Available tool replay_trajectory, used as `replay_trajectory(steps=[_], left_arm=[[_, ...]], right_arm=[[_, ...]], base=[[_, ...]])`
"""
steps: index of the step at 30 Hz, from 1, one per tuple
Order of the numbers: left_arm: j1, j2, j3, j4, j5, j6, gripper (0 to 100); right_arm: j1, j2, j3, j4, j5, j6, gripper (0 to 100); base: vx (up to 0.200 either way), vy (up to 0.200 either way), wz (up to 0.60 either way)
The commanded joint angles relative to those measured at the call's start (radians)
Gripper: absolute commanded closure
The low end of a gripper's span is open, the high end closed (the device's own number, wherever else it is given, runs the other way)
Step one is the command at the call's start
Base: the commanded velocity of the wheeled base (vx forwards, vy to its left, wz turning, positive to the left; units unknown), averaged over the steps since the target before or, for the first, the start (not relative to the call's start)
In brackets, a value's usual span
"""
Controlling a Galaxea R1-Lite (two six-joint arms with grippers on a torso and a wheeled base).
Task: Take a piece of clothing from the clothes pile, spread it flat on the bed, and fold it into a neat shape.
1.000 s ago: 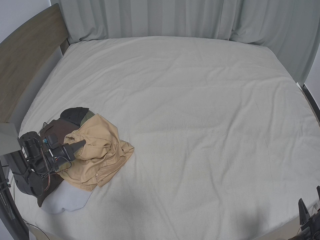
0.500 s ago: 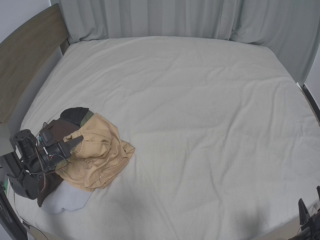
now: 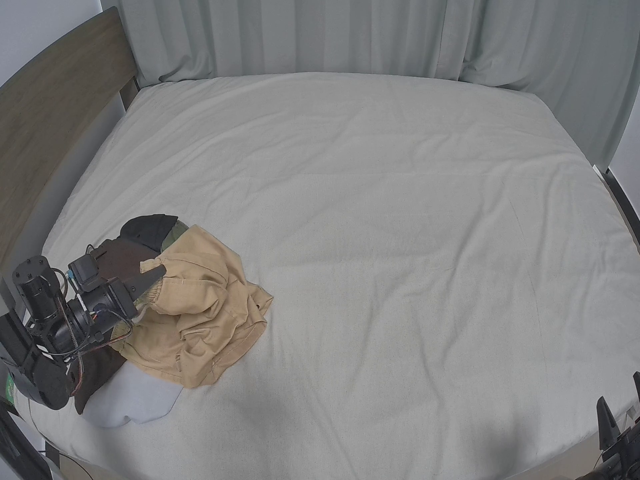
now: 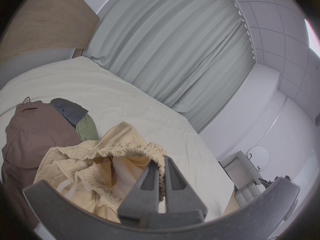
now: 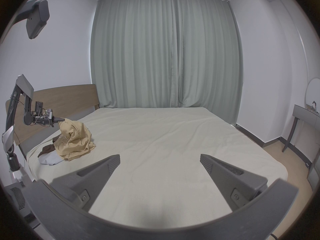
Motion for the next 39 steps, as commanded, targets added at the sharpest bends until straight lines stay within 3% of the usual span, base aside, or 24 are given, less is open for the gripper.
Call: replay_trajectory(steps=[1,24,29,30,31,32,33,37,39], left_arm=[[-0.022,-0.039,0.004,-0.001,-0.002,0.008,100],[-0.116,-0.094,0.063,-0.003,0.037,0.011,100],[-0.217,-0.18,0.049,-0.003,0.209,-0.204,100],[-0.22,-0.182,0.047,-0.003,0.214,-0.211,100],[-0.256,-0.221,0.029,-0.003,0.271,-0.299,100],[-0.257,-0.223,0.026,-0.001,0.275,-0.305,100],[-0.285,-0.251,0.009,-0.001,0.337,-0.369,100],[-0.338,-0.274,-0.008,-0.001,0.429,-0.426,100],[-0.378,-0.294,-0.005,0.001,0.51,-0.44,100]], right_arm=[[0.001,-0.016,0.018,0.0,0.0,0.0,0],[0.001,-0.016,0.018,0.0,0.0,0.0,0],[0.001,-0.016,0.018,0.0,0.0,0.0,0],[0.001,-0.016,0.018,0.0,0.0,0.0,0],[0.001,-0.016,0.018,0.0,0.0,0.0,0],[0.001,-0.016,0.018,0.0,0.0,0.0,0],[0.001,-0.016,0.018,0.0,0.0,0.0,0],[0.001,-0.016,0.018,0.0,0.0,0.0,0],[0.001,-0.016,0.018,0.0,0.0,0.0,0]], base=[[0.0,0.0,0.0],[0.0,0.0,0.0],[0.0,0.0,0.0],[0.0,0.0,0.0],[0.0,0.0,0.0],[0.0,0.0,0.0],[0.0,0.0,0.0],[0.0,0.0,0.0],[0.0,0.0,0.0]])
